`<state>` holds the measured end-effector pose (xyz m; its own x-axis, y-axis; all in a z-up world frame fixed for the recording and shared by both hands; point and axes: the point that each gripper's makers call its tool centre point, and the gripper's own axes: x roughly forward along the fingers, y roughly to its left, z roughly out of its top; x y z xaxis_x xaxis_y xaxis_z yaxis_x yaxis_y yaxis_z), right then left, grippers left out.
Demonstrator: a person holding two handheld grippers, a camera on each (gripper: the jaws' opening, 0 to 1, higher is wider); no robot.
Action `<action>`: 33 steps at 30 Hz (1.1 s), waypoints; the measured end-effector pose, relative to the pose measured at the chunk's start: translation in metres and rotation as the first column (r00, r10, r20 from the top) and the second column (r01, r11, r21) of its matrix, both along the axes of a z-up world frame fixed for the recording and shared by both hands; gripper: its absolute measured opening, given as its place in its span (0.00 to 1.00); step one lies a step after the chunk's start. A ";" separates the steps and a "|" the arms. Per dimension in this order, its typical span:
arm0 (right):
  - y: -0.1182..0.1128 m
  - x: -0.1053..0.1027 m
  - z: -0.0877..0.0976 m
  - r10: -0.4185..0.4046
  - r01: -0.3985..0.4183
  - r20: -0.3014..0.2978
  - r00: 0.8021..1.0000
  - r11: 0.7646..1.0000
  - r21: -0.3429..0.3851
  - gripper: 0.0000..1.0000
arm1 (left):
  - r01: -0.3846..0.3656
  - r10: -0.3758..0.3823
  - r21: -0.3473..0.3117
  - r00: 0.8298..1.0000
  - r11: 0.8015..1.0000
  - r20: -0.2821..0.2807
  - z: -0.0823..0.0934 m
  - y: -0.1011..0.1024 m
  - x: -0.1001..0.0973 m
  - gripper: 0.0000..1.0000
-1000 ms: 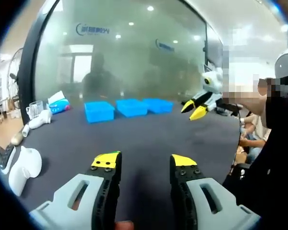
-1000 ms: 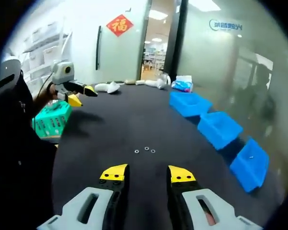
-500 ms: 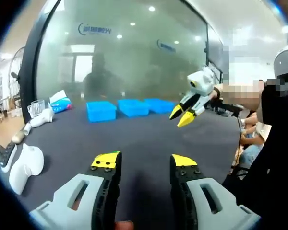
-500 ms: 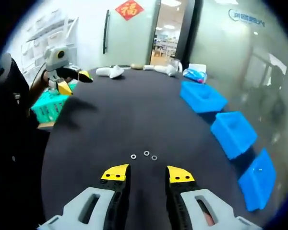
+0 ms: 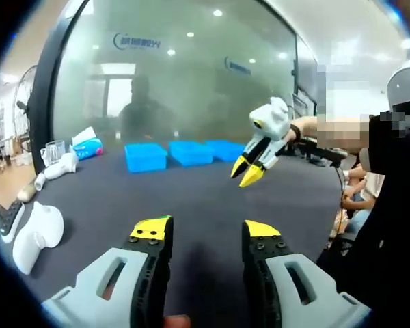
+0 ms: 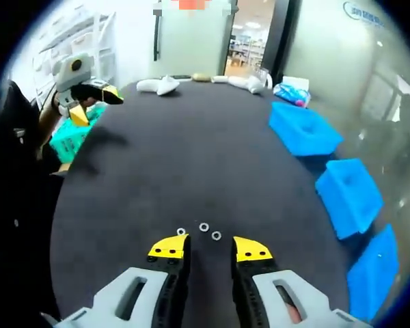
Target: Sort the screws, nuts, and washers into the corresponding bins
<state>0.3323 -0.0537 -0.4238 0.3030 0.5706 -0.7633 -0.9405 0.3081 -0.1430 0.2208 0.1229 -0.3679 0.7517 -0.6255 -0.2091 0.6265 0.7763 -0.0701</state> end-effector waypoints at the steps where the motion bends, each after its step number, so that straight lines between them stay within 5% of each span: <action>1: 0.000 0.001 -0.002 -0.001 0.001 -0.006 1.000 1.000 -0.003 0.19 | -0.001 0.001 -0.002 1.000 1.000 0.000 0.000 0.000 0.000 0.39; 33: 0.005 0.008 -0.017 -0.017 0.014 -0.086 0.996 0.999 -0.032 0.04 | -0.014 0.014 -0.009 1.000 1.000 -0.011 -0.004 0.005 0.001 0.39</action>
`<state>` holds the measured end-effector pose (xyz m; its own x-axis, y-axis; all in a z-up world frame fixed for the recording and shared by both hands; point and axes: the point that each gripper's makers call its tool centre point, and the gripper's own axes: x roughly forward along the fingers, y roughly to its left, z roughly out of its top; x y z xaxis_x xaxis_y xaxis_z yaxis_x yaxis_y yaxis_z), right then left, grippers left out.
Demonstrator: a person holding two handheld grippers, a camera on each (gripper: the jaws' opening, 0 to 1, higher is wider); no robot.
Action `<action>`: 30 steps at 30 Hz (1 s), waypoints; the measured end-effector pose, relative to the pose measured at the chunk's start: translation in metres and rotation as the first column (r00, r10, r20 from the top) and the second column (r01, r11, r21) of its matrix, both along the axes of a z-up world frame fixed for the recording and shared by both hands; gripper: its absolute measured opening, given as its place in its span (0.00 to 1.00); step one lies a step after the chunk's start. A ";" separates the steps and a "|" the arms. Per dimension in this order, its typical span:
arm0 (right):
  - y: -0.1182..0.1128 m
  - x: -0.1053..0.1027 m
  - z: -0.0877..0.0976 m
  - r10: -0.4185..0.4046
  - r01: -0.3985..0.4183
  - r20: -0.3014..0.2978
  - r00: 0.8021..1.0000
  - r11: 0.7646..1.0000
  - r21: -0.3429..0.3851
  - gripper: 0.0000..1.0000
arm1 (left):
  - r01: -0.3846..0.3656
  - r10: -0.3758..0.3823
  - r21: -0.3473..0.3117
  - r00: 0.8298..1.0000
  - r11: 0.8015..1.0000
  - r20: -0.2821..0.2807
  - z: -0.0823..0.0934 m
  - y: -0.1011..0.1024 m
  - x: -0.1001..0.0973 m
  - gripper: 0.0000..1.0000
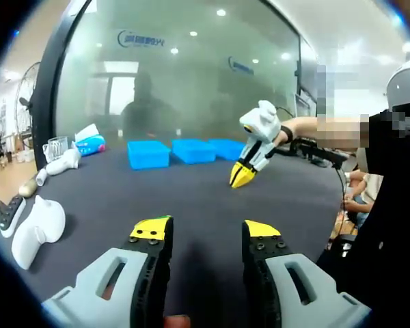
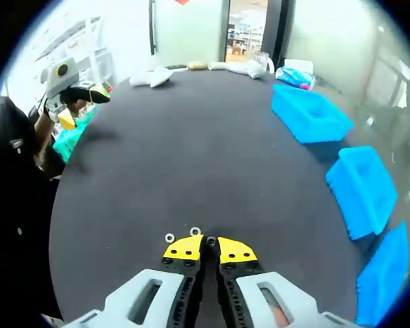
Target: Sort the screws, nuts, and washers into the corresponding bins
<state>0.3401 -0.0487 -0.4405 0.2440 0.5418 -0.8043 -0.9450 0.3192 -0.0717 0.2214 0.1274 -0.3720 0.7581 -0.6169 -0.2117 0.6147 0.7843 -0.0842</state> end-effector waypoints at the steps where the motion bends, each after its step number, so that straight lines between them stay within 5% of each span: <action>1: 0.000 0.000 0.000 0.000 0.000 0.003 1.000 1.000 0.001 0.04 | 0.001 -0.001 0.001 1.000 1.000 0.000 0.000 0.000 0.000 0.39; 9: -0.004 -0.004 0.003 -0.003 0.002 0.031 1.000 0.999 0.032 0.04 | -0.006 0.006 -0.002 1.000 1.000 0.006 0.002 0.002 0.001 0.39; 14: -0.009 -0.009 0.018 -0.060 0.052 0.056 0.997 0.990 0.131 0.04 | -0.011 0.011 0.007 1.000 1.000 0.013 0.004 0.005 0.003 0.39; 23: -0.032 -0.027 0.054 -0.218 0.162 0.119 0.969 0.918 0.361 0.04 | -0.024 0.024 -0.006 0.999 1.000 0.037 0.013 0.006 0.005 0.39; 27: -0.049 -0.035 0.065 -0.294 0.199 0.170 0.940 0.883 0.426 0.04 | -0.027 0.027 -0.009 0.998 1.000 0.048 0.019 0.005 0.006 0.39; 30: -0.059 -0.042 0.077 -0.365 0.220 0.205 0.908 0.833 0.507 0.04 | -0.023 0.024 -0.006 0.998 1.000 0.057 0.022 0.003 0.005 0.39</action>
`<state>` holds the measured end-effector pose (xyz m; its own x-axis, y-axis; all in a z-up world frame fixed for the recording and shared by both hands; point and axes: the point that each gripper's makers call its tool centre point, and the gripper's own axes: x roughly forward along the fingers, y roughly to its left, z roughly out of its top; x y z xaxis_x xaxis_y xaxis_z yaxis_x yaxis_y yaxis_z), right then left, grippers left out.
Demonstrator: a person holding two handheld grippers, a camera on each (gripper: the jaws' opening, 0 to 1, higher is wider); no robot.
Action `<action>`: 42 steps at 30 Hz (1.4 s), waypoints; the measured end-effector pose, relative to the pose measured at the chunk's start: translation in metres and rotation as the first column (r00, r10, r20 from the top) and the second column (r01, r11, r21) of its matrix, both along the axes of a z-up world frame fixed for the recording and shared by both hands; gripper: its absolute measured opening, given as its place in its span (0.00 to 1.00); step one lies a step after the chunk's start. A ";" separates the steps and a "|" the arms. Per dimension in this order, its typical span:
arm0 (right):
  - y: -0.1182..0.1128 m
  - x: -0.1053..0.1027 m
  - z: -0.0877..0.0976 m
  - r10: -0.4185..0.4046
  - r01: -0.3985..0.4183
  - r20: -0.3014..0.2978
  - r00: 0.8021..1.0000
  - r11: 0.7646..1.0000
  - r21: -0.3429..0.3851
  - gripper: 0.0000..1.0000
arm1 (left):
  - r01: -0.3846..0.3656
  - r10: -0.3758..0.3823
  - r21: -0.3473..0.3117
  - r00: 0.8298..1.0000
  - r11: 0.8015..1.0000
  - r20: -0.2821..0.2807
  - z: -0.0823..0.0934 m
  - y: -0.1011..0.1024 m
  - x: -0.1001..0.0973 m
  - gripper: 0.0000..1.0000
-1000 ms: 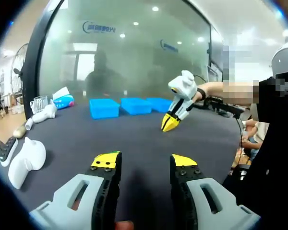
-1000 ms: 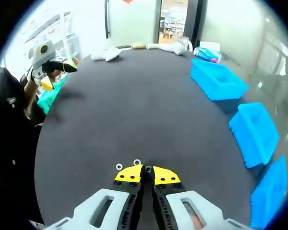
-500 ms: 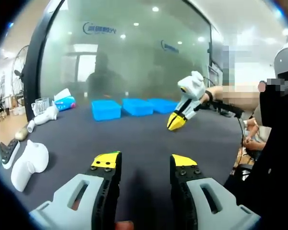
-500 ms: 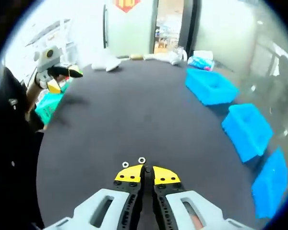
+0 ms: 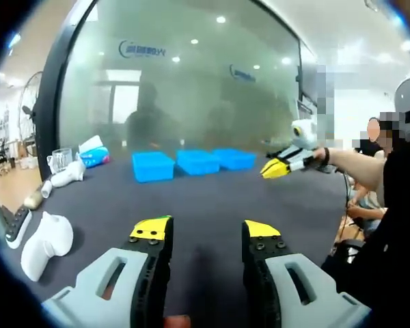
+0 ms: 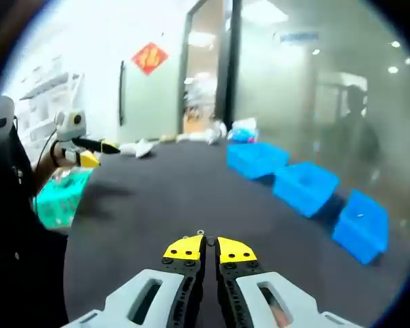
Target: Sort the screws, nuts, and washers into the corresponding bins
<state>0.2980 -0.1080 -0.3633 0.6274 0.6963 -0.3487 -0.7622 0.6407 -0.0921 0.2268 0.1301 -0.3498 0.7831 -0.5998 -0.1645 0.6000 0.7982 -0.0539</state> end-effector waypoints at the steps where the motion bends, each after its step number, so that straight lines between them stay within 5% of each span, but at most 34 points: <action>1: -0.004 -0.002 0.004 -0.019 0.019 0.030 0.999 1.000 0.017 0.04 | 0.001 -0.001 0.001 1.000 1.000 0.001 0.001 -0.001 0.000 0.39; 4: -0.016 -0.006 0.015 -0.094 0.088 0.102 0.990 0.994 0.060 0.04 | 0.005 -0.005 0.005 1.000 1.000 0.006 0.004 -0.004 0.001 0.38; 7: -0.025 -0.011 0.024 -0.161 0.143 0.112 0.980 0.978 0.153 0.03 | 0.010 -0.010 0.005 1.000 1.000 0.016 0.007 -0.007 0.000 0.38; 14: -0.034 -0.024 0.038 -0.219 0.185 0.176 0.960 0.964 0.192 0.03 | 0.017 -0.018 0.007 1.000 1.000 0.022 0.010 -0.010 -0.001 0.38; 19: -0.032 -0.014 0.042 -0.214 0.181 0.185 0.959 0.967 0.178 0.04 | 0.015 -0.015 0.006 0.999 1.000 0.032 0.014 -0.010 -0.001 0.38; 32: -0.031 0.074 0.068 -0.259 0.220 0.177 0.949 0.952 0.213 0.03 | 0.011 -0.010 -0.005 0.999 1.000 0.049 0.019 -0.007 0.000 0.38; 42: -0.016 0.164 0.065 -0.287 0.269 0.136 0.948 0.954 0.132 0.04 | -0.001 0.001 -0.011 0.999 1.000 0.048 0.019 -0.002 0.002 0.38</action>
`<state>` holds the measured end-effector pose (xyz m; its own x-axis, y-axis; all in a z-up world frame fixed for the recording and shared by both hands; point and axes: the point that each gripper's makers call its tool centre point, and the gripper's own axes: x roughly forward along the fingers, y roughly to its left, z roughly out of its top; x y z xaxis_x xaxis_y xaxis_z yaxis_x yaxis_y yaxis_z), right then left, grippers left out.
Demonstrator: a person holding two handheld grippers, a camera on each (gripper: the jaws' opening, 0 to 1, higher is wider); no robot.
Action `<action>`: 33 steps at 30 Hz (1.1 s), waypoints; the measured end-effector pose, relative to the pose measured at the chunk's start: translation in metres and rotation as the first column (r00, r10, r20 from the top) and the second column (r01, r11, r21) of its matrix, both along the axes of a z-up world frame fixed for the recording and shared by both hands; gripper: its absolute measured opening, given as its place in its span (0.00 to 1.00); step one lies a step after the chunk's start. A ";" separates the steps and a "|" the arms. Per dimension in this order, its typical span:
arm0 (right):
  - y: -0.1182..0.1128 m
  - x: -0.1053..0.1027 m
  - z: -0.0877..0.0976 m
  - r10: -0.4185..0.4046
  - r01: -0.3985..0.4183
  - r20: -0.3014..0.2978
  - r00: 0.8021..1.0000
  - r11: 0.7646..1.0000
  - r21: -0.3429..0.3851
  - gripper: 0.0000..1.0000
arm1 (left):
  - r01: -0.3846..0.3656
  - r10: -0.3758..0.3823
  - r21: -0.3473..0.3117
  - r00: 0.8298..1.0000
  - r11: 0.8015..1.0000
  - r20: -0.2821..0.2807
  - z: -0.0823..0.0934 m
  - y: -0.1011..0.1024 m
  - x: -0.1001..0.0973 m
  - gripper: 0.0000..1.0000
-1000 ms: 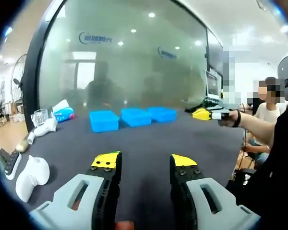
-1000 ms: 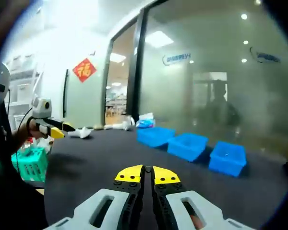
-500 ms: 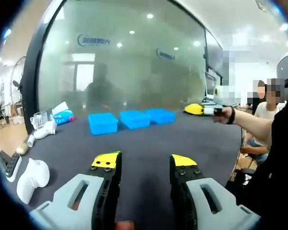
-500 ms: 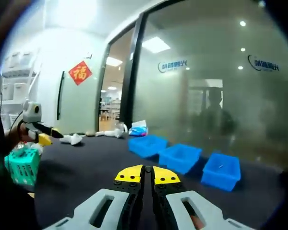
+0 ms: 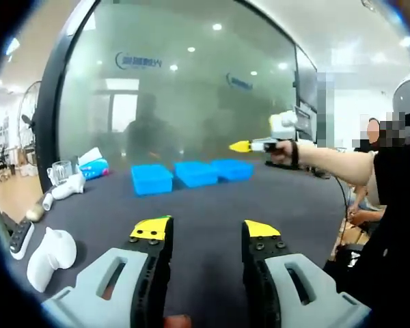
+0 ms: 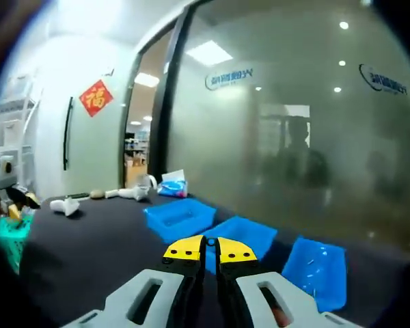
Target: Sort the screws, nuts, and washers into the corresponding bins
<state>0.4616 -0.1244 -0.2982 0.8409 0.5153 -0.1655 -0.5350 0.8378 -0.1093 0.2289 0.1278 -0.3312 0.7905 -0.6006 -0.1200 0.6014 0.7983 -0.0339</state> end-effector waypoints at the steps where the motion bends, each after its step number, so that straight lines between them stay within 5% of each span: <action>1: 0.004 0.007 -0.002 -0.004 0.004 -0.010 1.000 1.000 -0.003 0.04 | 0.000 0.000 -0.001 1.000 1.000 0.000 0.000 0.000 0.000 0.38; 13: 0.026 0.076 -0.037 -0.090 0.082 -0.080 0.993 0.991 -0.103 0.04 | -0.005 0.005 -0.007 1.000 1.000 0.006 0.002 0.000 0.000 0.38; 18: 0.030 0.083 -0.054 -0.107 0.090 -0.094 0.990 0.981 -0.173 0.04 | -0.009 0.009 -0.010 1.000 1.000 -0.002 -0.002 0.001 0.000 0.38; 27: 0.030 0.085 -0.050 -0.123 0.110 -0.081 0.989 0.983 -0.146 0.04 | -0.012 0.012 -0.010 1.000 1.000 -0.001 -0.001 0.003 0.000 0.38; 33: 0.035 0.080 -0.040 -0.093 0.086 -0.068 0.993 0.991 -0.102 0.20 | -0.011 0.011 -0.013 1.000 1.000 -0.002 -0.002 0.003 -0.001 0.38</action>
<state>0.5418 -0.0891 -0.3381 0.8667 0.4168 -0.2739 -0.4680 0.8695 -0.1579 0.2279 0.1303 -0.3332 0.7970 -0.5931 -0.1143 0.5922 0.8045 -0.0456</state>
